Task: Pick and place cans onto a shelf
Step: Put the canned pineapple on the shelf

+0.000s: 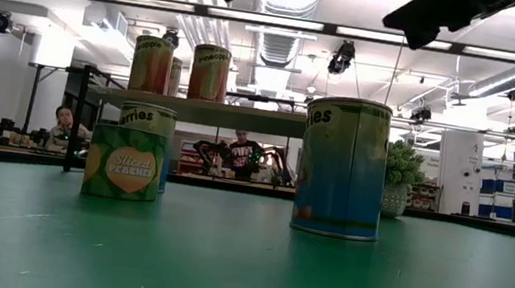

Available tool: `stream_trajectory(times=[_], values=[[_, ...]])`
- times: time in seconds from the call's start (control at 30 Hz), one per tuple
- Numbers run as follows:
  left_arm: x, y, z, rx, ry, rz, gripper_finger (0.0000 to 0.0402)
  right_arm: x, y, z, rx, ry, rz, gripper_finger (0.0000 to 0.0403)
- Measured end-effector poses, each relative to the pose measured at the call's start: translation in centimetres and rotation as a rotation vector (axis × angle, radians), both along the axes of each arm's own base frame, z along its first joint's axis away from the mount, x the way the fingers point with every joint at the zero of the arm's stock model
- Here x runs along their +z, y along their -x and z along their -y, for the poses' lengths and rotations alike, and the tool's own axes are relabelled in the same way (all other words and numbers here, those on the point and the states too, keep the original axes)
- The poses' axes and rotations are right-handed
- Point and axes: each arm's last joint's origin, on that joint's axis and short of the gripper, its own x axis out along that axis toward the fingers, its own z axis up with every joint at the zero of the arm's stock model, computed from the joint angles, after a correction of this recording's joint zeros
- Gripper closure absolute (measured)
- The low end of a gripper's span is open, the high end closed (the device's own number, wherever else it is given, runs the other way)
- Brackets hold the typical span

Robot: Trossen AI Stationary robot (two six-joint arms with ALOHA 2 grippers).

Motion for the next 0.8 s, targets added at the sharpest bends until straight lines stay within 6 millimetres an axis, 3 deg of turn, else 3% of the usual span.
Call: stream_trajectory(times=[0.17,0.4,0.57,0.8], values=[[-2.2,2.5,2.6,0.016,-0.152,0.139,0.0402,-0.7,-2.2,0.1,-0.004,-0.009,0.026,0.0394],[-5.3,5.7,2.6,0.127,-0.29,0.31,0.0402,0.6,-6.9,1.8,-0.038,0.034,0.011,0.0394],[-6.6,7.8,2.4,0.09,-0.332,0.471,0.0402,2.8,-10.5,4.9,-0.087,0.108,-0.047,0.0394],[-7.4,9.7,1.6,0.108,-0.379,0.686,0.0402,4.8,-14.8,11.7,-0.18,0.245,-0.031,0.0394]])
